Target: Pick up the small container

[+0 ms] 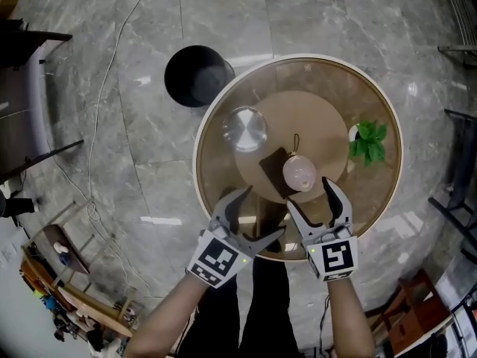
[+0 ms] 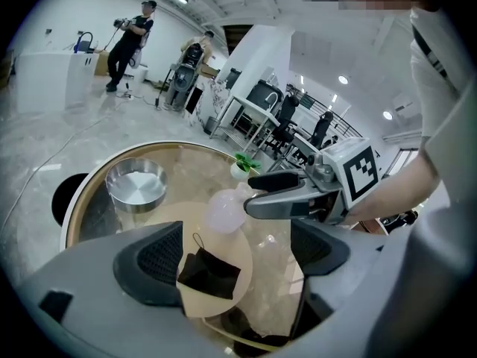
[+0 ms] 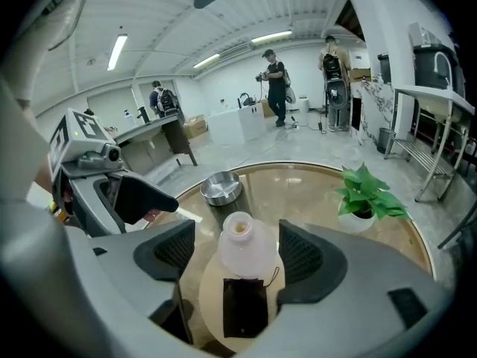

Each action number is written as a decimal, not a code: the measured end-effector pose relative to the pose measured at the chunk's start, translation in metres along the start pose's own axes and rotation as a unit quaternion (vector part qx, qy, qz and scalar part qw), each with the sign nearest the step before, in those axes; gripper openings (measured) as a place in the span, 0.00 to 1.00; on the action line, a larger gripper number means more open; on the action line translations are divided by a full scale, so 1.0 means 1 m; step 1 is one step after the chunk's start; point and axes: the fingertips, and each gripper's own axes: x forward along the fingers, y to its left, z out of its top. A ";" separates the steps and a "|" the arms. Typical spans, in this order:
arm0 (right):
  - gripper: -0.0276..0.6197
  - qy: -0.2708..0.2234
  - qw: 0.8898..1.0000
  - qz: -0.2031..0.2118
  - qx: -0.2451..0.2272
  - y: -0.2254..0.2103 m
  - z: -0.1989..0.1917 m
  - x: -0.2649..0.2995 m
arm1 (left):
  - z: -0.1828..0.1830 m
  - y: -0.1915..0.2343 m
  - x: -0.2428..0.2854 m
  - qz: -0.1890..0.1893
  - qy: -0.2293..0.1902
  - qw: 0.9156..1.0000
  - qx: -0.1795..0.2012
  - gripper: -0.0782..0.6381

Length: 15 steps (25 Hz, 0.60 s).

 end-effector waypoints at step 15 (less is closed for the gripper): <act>0.40 -0.056 0.997 -0.007 -0.048 -0.007 0.008 0.028 | -0.013 0.008 0.019 -0.015 0.003 1.000 -0.018 0.75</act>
